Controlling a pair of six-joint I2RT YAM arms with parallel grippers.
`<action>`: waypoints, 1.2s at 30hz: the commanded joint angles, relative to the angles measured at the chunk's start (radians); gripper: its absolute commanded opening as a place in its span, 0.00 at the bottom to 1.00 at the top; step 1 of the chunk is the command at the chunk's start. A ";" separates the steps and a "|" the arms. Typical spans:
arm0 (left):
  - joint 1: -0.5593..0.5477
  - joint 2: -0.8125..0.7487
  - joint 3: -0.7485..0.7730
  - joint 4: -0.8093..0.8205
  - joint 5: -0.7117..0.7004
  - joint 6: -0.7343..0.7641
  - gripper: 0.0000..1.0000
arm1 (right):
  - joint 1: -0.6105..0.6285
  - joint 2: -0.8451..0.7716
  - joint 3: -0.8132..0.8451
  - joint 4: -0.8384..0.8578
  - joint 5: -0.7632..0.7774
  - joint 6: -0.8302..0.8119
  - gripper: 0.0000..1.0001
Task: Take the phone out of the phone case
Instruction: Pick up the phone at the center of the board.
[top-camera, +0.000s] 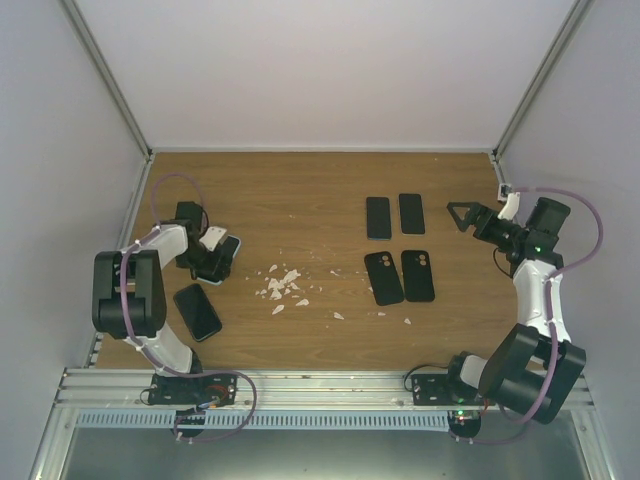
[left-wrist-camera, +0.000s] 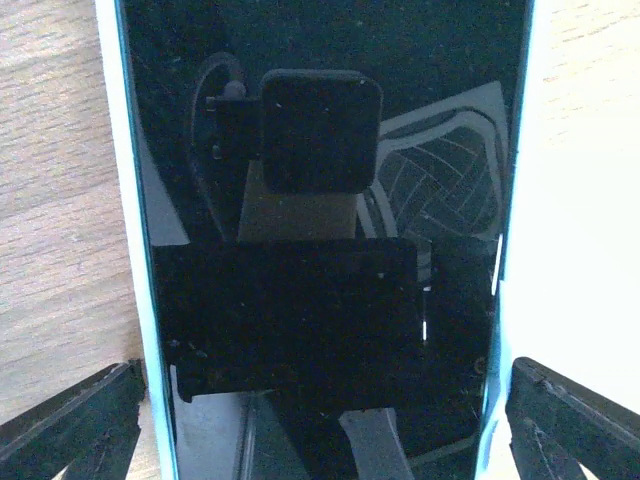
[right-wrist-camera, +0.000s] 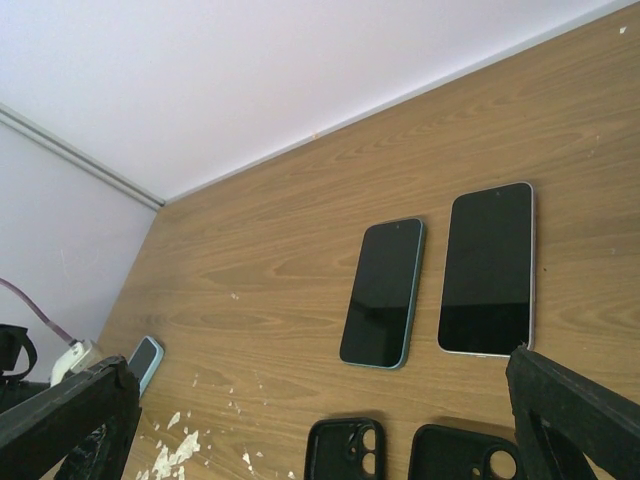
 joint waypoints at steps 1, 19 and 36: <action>-0.016 0.043 -0.023 0.050 -0.041 0.011 0.97 | -0.007 0.003 -0.004 0.021 -0.003 0.000 1.00; -0.267 0.042 0.082 0.030 -0.046 0.110 0.52 | 0.076 -0.020 -0.011 0.019 0.009 -0.043 1.00; -0.609 -0.068 0.092 0.157 -0.086 0.400 0.40 | 0.214 -0.085 -0.141 0.078 0.013 -0.057 1.00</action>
